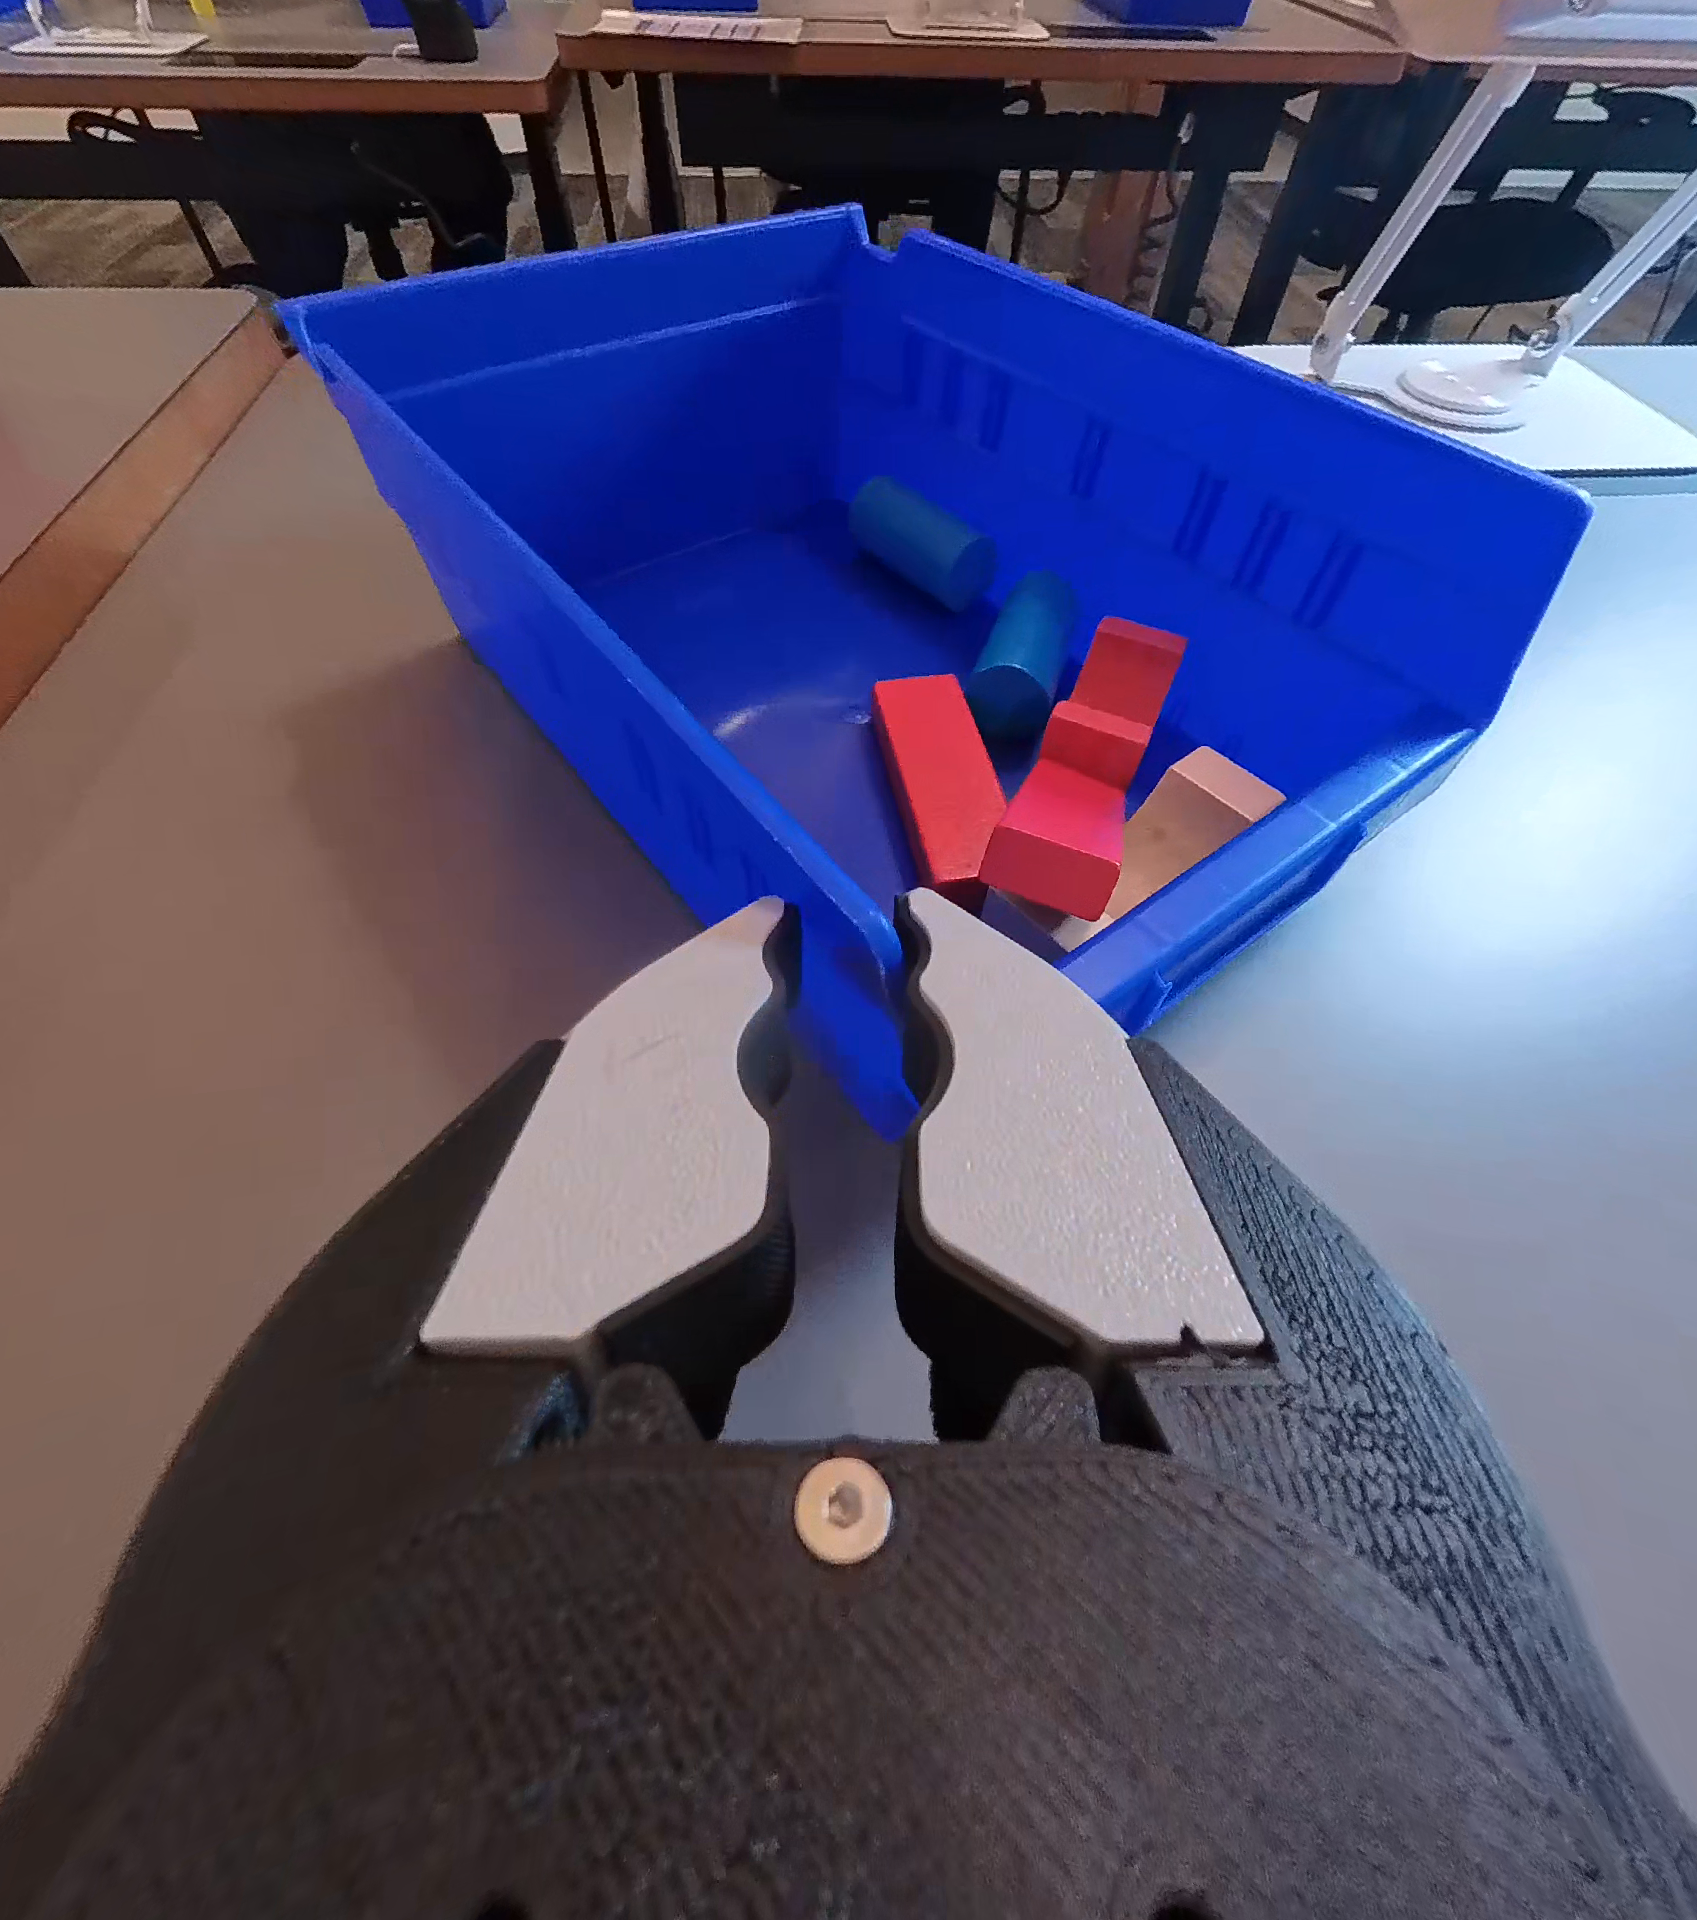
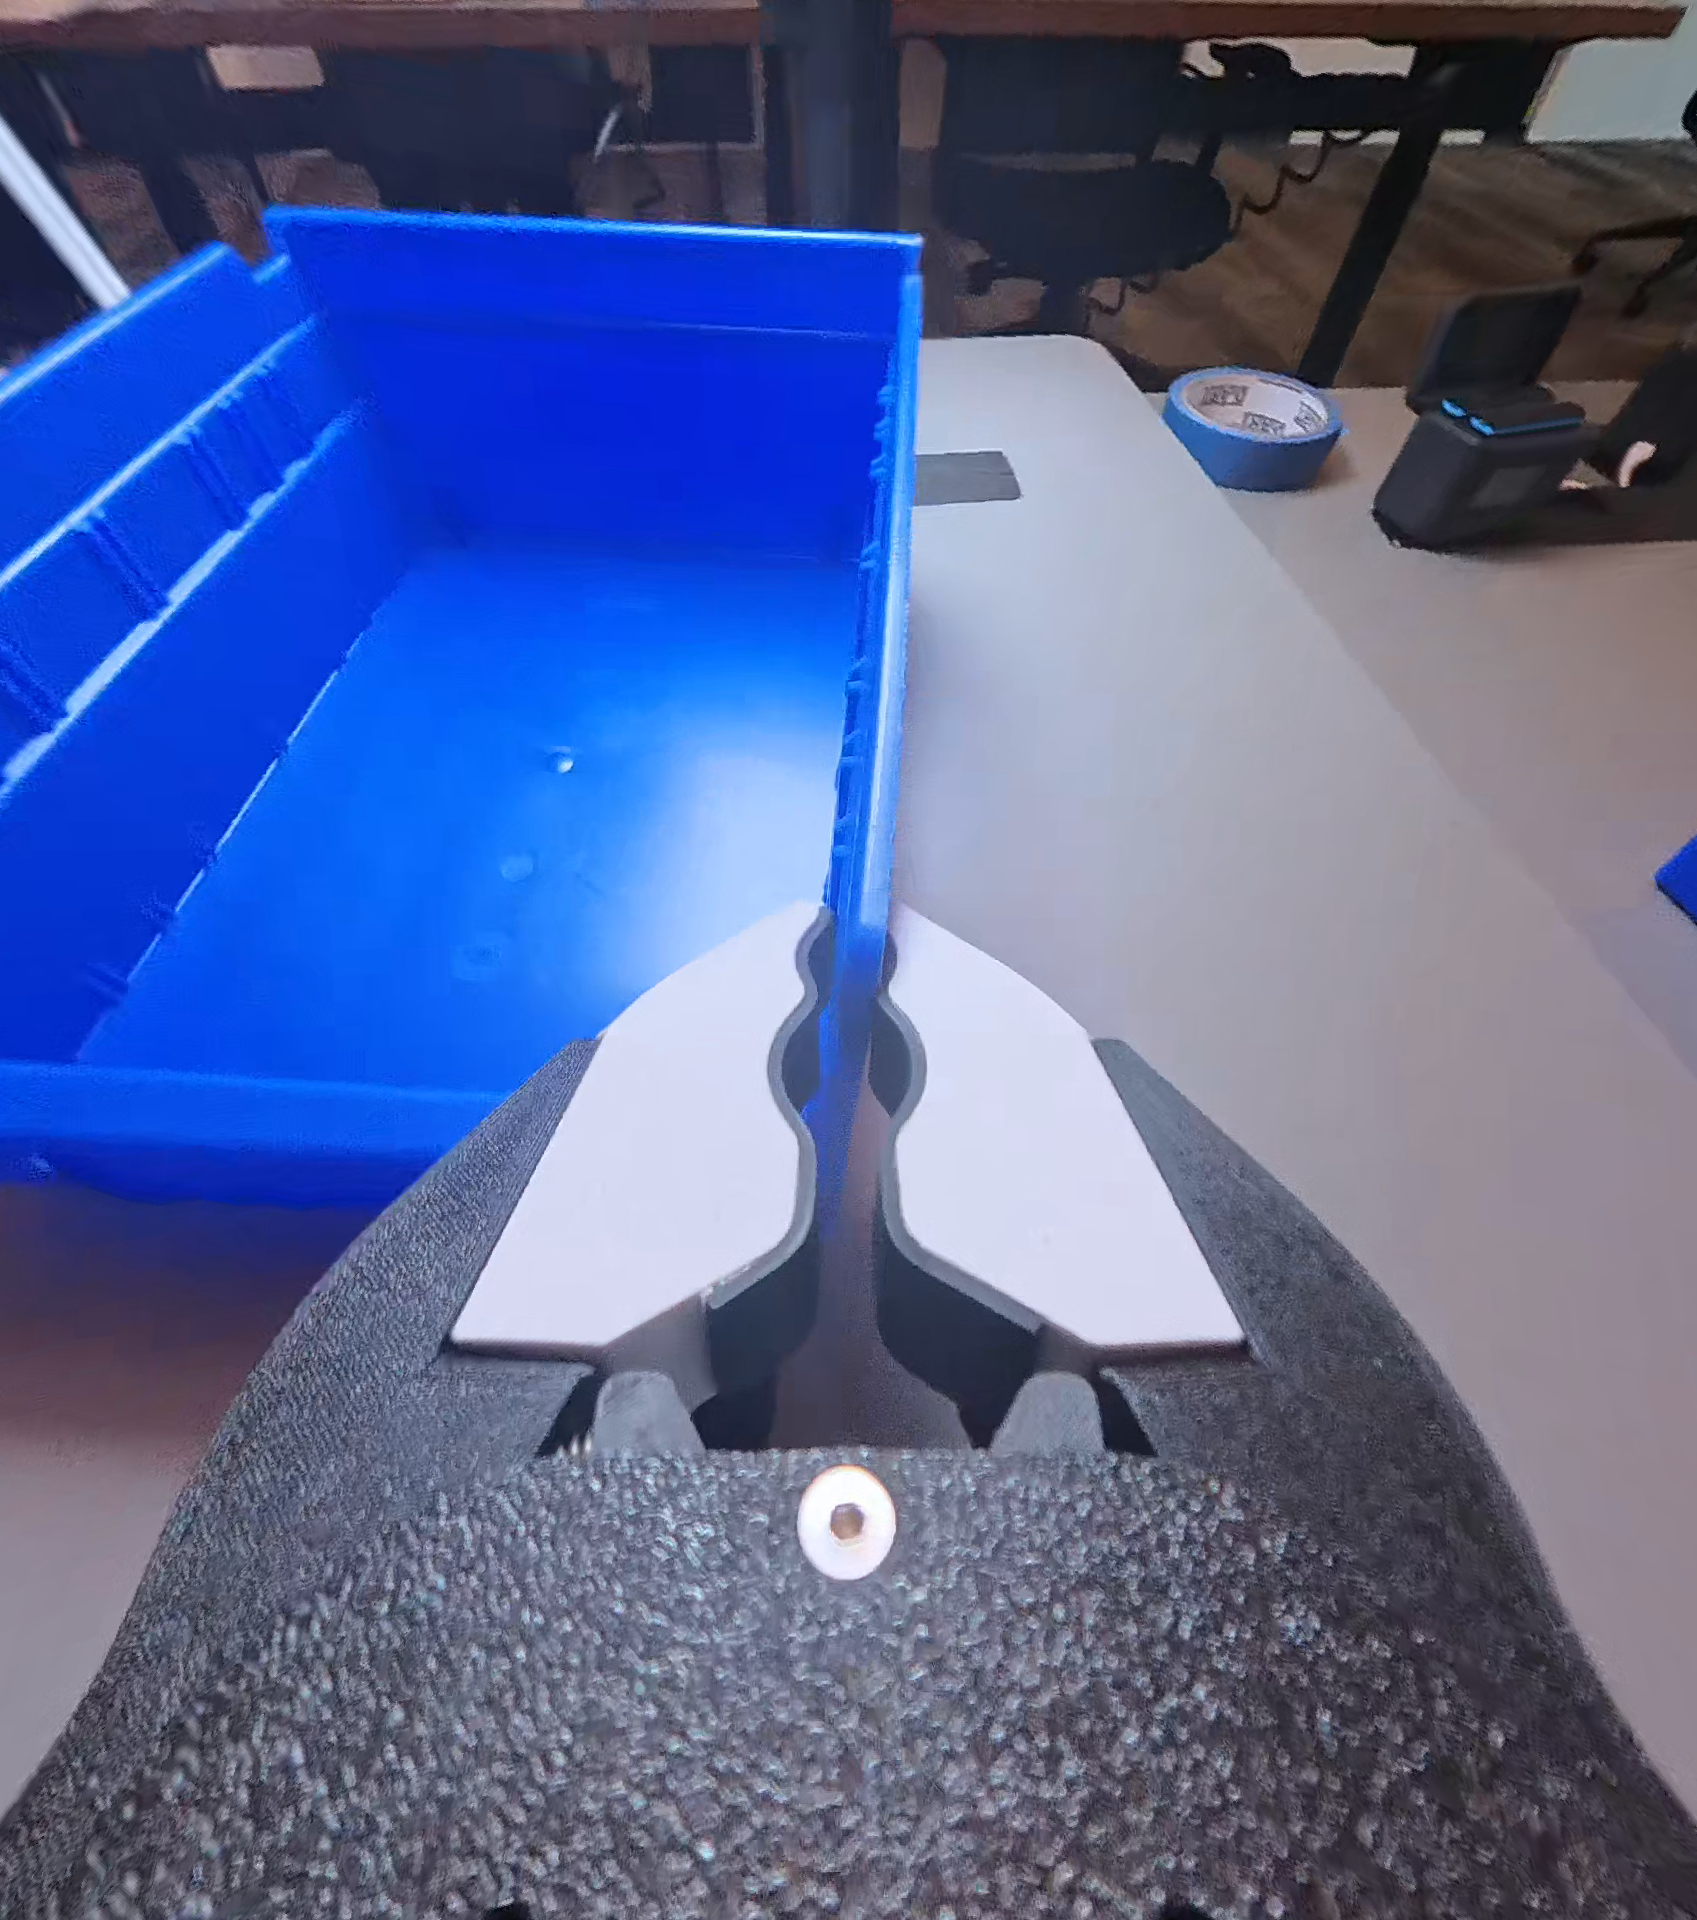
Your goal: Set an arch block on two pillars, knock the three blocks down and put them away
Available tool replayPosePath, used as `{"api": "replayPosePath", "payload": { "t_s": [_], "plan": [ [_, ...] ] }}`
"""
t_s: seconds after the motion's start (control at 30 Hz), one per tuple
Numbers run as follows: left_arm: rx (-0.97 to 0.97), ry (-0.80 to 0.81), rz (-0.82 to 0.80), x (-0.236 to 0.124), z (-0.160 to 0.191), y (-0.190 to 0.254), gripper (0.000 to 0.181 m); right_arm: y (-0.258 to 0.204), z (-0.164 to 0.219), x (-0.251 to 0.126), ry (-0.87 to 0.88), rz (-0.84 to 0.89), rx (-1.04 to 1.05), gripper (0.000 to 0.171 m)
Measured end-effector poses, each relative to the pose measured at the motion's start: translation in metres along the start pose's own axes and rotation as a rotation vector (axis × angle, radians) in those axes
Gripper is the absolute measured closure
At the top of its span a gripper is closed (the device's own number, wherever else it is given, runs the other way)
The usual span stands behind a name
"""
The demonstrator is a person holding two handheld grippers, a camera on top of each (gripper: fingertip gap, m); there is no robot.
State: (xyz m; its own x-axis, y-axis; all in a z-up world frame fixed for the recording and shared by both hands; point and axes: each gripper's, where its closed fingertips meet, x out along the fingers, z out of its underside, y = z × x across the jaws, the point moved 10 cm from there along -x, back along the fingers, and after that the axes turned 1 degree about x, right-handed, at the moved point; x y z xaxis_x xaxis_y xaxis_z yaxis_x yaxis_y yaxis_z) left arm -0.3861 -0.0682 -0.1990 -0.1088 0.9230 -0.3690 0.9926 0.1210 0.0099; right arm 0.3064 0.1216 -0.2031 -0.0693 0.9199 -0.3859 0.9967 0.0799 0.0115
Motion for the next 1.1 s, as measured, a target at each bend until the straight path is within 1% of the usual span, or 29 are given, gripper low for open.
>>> {"api": "replayPosePath", "payload": {
  "t_s": [0.07, 0.17, 0.3, 0.4, 0.47, 0.57, 0.6, 0.67, 0.8, 0.93, 1.03, 1.1],
  "plan": [
    [-0.007, 0.001, 0.009, 0.001, 0.0, 0.001, 0.165, 0.015, 0.002, -0.003, 0.008, 0.008, 0.09, 0.168],
    [-0.022, 0.006, 0.008, 0.002, 0.0, 0.004, 0.167, 0.027, 0.005, -0.007, 0.022, 0.048, 0.136, 0.168],
    [-0.026, 0.016, 0.006, 0.003, 0.0, 0.008, 0.167, 0.028, 0.006, -0.006, 0.056, 0.116, 0.142, 0.168],
    [-0.027, 0.031, 0.004, 0.003, 0.001, 0.009, 0.167, 0.015, 0.008, -0.004, 0.069, 0.114, 0.082, 0.166],
    [-0.018, 0.033, 0.008, 0.003, 0.002, 0.009, 0.166, 0.005, 0.009, -0.004, 0.07, 0.084, 0.037, 0.164],
    [0.025, 0.028, 0.02, 0.002, 0.001, 0.01, 0.165, -0.008, 0.013, -0.003, 0.042, -0.006, -0.013, 0.157],
    [0.024, 0.046, 0.025, 0.0, 0.0, 0.01, 0.163, -0.01, 0.014, -0.004, 0.045, -0.026, -0.036, 0.155],
    [-0.014, 0.134, 0.054, -0.007, -0.006, 0.007, 0.163, -0.013, 0.015, -0.004, 0.057, -0.059, -0.07, 0.154],
    [-0.039, 0.146, 0.058, -0.01, -0.008, 0.005, 0.166, -0.015, 0.015, -0.002, 0.063, -0.104, -0.074, 0.152],
    [0.009, 0.115, -0.009, -0.01, -0.01, 0.01, 0.167, -0.02, 0.015, -0.001, 0.068, -0.108, -0.127, 0.151],
    [0.076, 0.097, -0.086, -0.01, -0.012, 0.015, 0.168, -0.02, 0.015, -0.002, 0.065, -0.106, -0.137, 0.151],
    [0.091, 0.105, -0.107, -0.01, -0.012, 0.017, 0.168, -0.02, 0.014, -0.004, 0.076, -0.113, -0.129, 0.151]
  ]
}}
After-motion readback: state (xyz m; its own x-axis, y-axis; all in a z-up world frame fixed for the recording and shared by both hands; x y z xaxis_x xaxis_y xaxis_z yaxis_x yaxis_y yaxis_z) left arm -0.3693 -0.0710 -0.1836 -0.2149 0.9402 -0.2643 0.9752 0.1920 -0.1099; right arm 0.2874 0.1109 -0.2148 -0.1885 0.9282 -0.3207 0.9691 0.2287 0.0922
